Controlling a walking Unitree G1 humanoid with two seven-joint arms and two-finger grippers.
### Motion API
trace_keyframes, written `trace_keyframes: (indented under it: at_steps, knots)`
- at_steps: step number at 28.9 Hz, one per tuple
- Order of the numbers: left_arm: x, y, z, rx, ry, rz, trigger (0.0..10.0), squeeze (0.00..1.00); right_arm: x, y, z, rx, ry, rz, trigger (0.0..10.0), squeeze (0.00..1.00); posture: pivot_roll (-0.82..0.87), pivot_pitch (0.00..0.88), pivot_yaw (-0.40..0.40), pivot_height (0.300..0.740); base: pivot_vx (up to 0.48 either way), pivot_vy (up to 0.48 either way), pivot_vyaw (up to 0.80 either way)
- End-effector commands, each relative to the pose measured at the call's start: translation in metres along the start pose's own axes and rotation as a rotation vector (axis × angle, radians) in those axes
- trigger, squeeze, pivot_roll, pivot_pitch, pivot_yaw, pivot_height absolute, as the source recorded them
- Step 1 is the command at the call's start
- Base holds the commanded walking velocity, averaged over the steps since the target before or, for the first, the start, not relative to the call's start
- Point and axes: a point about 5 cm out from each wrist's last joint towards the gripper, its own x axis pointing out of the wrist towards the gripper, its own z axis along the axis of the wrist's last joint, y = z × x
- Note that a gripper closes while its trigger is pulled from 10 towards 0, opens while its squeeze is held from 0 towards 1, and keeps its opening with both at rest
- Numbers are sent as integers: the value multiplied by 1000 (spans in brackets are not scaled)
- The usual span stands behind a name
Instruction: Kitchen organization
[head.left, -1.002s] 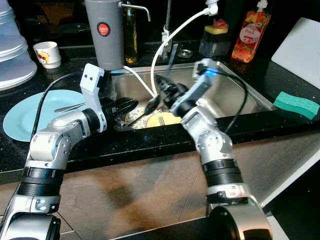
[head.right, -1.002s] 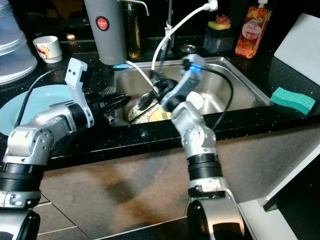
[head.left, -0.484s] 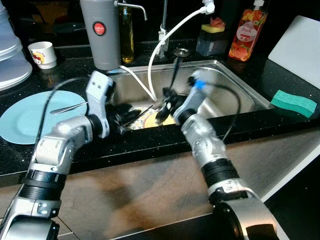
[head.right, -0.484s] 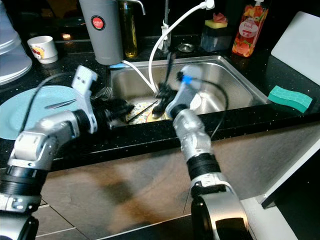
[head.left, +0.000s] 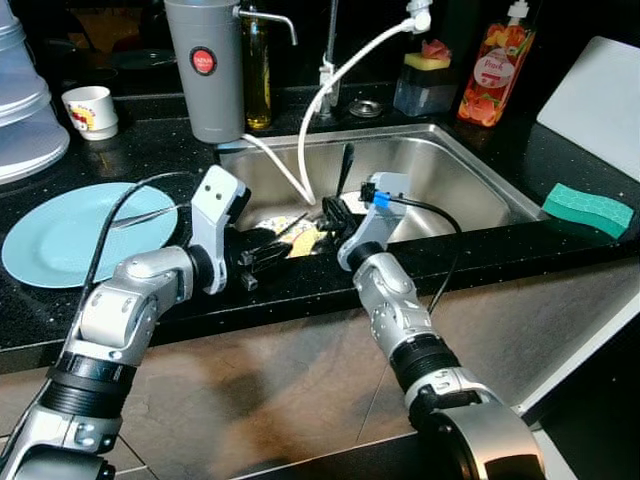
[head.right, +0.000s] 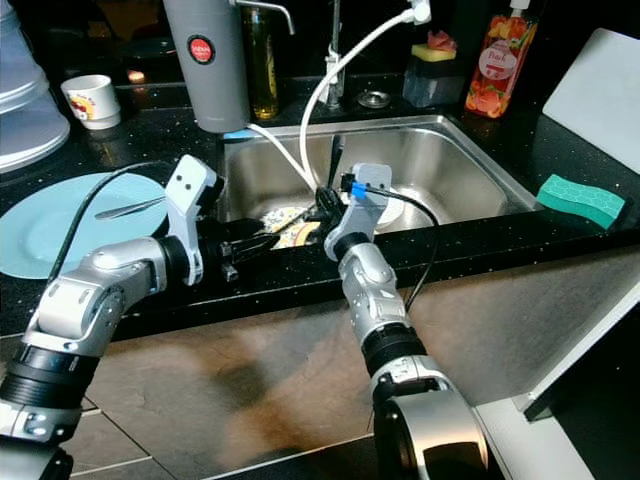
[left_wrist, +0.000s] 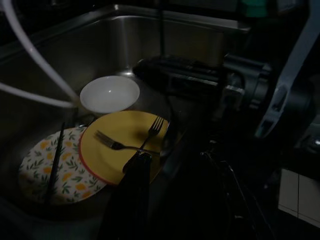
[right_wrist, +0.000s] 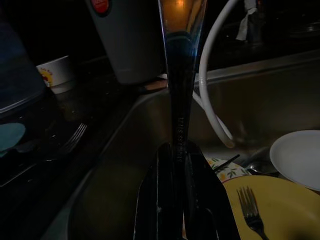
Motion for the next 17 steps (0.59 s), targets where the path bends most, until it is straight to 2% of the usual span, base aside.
trace_keyframes:
  at_steps: [1,2,3,4,7,8,9,10,12,14,17]
  knots:
    - [0,-4,-5,-3,19,-15,10000,0,-4,3,-14,3,55,12,10000,0,31,116,-10,740,0,0,0]
    - [0,-4,-5,-2,21,-15,10000,0,-4,3,-14,3,53,14,10000,0,31,116,-10,740,0,0,0]
    - [0,-4,-6,-1,22,-14,10000,0,-4,4,-15,4,54,17,10000,714,31,116,-10,740,0,0,0]
    - [-1,-3,-6,3,24,-10,10000,0,-3,4,-15,9,55,22,10000,1000,31,116,-10,740,0,0,0]
    - [-1,-2,-5,4,21,-1,10000,0,-3,4,-15,4,59,22,10000,1000,32,114,-11,740,0,0,0]
    - [-2,-1,-5,4,18,6,10000,0,-3,4,-15,2,59,22,10000,839,32,114,-11,740,0,0,0]
    - [-2,-1,-4,4,16,10,10000,0,-2,4,-14,1,59,23,10000,839,32,114,-11,740,0,0,0]
    - [-3,1,-3,1,13,27,10000,0,-2,4,-13,-3,51,28,10000,0,32,114,-11,740,0,0,0]
    - [-5,9,-2,27,26,88,10000,0,0,5,-6,6,19,46,10000,0,32,114,-11,740,0,0,0]
    - [-5,11,-1,43,32,102,10000,0,1,5,-4,10,11,48,10000,0,32,114,-11,740,0,0,0]
    - [-12,35,10,104,7,313,10000,0,5,9,5,24,-21,91,10000,0,32,114,-11,740,0,0,0]
